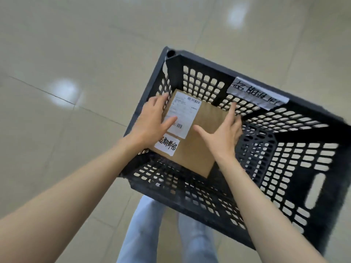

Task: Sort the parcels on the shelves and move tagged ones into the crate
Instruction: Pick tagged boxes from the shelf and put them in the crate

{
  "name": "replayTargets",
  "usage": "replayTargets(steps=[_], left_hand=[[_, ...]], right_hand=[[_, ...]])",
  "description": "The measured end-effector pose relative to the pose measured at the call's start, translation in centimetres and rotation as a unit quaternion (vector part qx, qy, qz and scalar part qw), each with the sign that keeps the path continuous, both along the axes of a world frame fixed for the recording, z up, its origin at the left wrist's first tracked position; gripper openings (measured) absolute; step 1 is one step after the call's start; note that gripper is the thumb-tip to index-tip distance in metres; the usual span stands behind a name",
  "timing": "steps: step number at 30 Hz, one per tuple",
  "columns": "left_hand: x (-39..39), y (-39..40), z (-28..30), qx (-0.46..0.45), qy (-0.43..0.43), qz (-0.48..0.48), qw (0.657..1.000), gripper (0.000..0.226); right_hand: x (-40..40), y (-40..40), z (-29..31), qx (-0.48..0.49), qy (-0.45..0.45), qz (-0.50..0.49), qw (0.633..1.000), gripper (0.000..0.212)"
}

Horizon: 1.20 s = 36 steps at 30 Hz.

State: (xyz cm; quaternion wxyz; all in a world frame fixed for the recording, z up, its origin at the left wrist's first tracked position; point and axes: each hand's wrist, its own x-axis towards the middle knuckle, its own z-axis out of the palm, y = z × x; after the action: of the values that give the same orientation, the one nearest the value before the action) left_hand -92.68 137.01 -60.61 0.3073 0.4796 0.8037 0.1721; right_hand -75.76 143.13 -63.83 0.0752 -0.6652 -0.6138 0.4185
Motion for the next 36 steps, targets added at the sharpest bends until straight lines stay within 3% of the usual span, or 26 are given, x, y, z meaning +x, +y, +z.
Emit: replayTargets(steps=[8,14,21,29,36], left_hand=[[-2.5,-5.6,16.3,0.127,0.034,0.14,0.981,0.065],[-6.6,-15.7,25.9,0.174,0.056,0.283,0.942,0.068],[-11.8,-34.1,34.2,0.215,0.114,0.465,0.851,0.065],[-11.6,-61.4,39.1,0.202,0.197,0.605,0.744,0.068],[-5.9,-85.2,43.6,0.165,0.28,0.72,0.612,0.066]], right_hand=[[-6.2,-0.4,17.7,0.067,0.091,0.145,0.983,0.115],[-14.2,-7.0,28.2,0.093,0.141,0.303,0.938,0.114],[-24.9,-22.2,36.9,0.13,0.199,0.478,0.845,0.112],[-32.1,-49.5,42.0,0.094,0.28,0.636,0.713,0.109],[-33.7,-74.2,45.5,0.059,0.338,0.746,0.571,0.109]])
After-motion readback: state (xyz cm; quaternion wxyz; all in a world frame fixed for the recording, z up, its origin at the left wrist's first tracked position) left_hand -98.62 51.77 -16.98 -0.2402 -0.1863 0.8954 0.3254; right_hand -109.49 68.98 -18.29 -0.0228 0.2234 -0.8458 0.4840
